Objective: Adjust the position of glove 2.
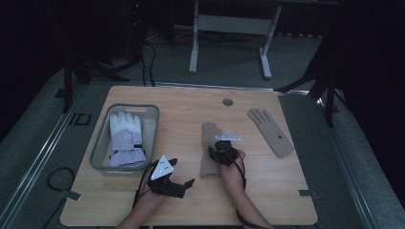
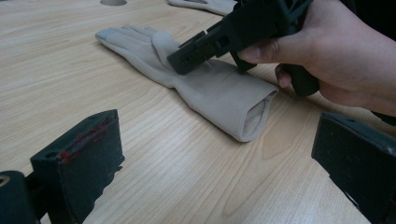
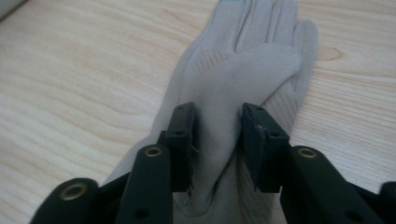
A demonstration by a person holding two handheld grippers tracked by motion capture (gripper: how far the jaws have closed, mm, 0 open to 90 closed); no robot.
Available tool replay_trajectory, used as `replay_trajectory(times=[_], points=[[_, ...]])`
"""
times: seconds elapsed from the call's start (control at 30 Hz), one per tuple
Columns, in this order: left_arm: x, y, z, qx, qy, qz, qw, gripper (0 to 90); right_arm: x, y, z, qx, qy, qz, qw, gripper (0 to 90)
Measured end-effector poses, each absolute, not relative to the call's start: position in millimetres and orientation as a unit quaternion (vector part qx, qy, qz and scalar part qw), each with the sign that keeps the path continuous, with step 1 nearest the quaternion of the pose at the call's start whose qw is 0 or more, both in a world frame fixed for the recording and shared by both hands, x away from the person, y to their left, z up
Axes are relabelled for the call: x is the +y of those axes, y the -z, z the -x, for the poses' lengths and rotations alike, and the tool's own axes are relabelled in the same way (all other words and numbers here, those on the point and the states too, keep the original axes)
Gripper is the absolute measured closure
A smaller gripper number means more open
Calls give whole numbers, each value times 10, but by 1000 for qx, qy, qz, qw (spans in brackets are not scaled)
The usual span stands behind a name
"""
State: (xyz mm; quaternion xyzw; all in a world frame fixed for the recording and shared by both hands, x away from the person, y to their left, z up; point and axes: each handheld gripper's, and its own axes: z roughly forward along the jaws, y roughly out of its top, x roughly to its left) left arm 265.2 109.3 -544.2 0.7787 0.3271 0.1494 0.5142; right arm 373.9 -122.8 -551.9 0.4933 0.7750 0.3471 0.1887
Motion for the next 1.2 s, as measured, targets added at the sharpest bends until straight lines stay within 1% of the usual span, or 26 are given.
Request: replay_trajectory(times=[0.07,0.13,0.27,0.47,0.57,0.63,0.7,0.77,0.8,0.83,0.87,0.97,1.0,1.2], points=[[1091,5447,-2654,327,-147,-779,514,19,-1216,5521,-3722,783,-341,-483,194,616],[1089,5452,-2657,327,-146,-780,513,19,-1217,5511,-3717,785,-342,-481,189,574],[1083,5460,-2652,323,-143,-779,517,19,-1237,5445,-3697,787,-352,-473,182,524],[1078,5472,-2649,317,-144,-781,518,19,-1371,5240,-3693,792,-378,-447,173,506],[1081,5477,-2650,318,-142,-781,519,19,-1534,5125,-3719,790,-390,-441,171,501],[1080,5479,-2652,318,-143,-781,518,19,-1667,5063,-3744,788,-397,-439,169,481],[1079,5479,-2653,318,-142,-781,519,19,-1806,5020,-3767,786,-394,-441,180,476],[1079,5479,-2654,317,-142,-781,519,19,-1956,4991,-3792,780,-399,-447,177,456],[1079,5479,-2654,317,-142,-781,519,19,-1956,4991,-3792,780,-399,-447,177,456],[1079,5479,-2654,317,-142,-781,519,19,-2034,4977,-3803,778,-398,-451,182,453],[1077,5481,-2657,317,-142,-781,519,19,-2164,4956,-3822,774,-401,-456,181,431],[1073,5482,-2658,317,-141,-782,518,19,-2388,4922,-3855,765,-397,-468,197,443],[1072,5482,-2657,317,-140,-782,518,19,-2458,4917,-3865,762,-393,-470,209,457],[1071,5483,-2658,318,-140,-781,520,19,-2902,4934,-3998,759,-375,-478,236,498]])
